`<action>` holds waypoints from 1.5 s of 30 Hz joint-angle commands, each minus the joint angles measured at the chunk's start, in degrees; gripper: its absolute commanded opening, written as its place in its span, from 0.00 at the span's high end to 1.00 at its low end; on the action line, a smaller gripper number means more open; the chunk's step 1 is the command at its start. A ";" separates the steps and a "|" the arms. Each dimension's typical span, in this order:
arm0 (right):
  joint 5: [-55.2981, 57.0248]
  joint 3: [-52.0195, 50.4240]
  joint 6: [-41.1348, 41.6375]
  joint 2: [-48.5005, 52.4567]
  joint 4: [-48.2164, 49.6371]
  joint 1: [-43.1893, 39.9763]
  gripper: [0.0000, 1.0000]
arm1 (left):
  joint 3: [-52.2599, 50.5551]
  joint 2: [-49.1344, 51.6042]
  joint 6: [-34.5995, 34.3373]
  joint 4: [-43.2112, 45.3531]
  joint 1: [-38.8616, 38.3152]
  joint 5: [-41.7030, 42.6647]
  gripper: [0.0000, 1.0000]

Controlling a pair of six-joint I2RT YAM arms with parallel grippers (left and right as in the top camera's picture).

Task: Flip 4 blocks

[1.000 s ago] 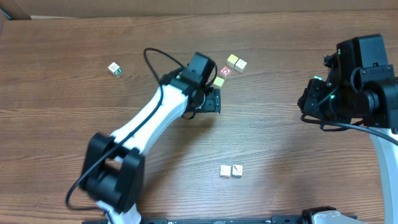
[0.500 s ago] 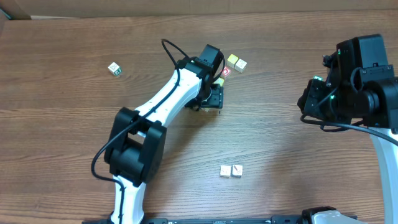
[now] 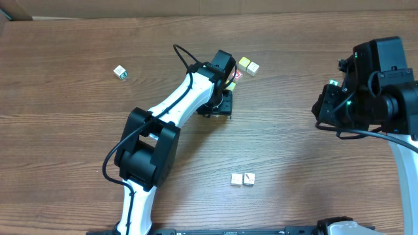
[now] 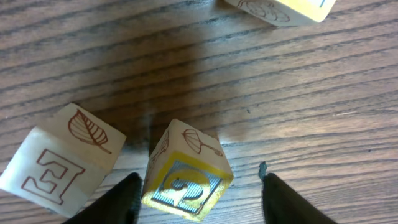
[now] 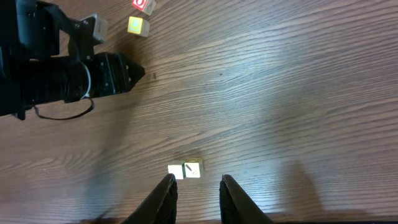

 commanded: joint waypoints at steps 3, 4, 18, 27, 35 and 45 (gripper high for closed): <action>-1.05 -0.07 -0.46 -0.46 0.00 -0.22 0.75 | 1.05 1.01 0.70 0.42 0.57 0.61 0.53; -1.05 -0.07 -0.46 -0.46 -0.02 -0.22 0.75 | 1.05 1.01 0.81 0.44 0.57 0.57 0.56; -1.07 -0.07 -0.46 -0.46 -0.39 -0.24 0.76 | 1.05 1.03 0.92 -0.46 0.57 0.17 0.96; -1.05 -0.07 -0.48 -0.46 -0.42 -0.22 0.75 | 6.25 0.46 1.11 -6.16 1.05 -0.39 0.96; -1.03 -0.07 -0.48 -0.46 -0.46 -0.24 0.76 | 9.40 -3.23 0.81 -13.22 0.79 -1.97 0.96; -1.01 -0.07 -1.31 -0.46 -0.79 -0.24 0.76 | 7.87 -10.45 -2.56 -18.69 -4.63 -7.52 0.96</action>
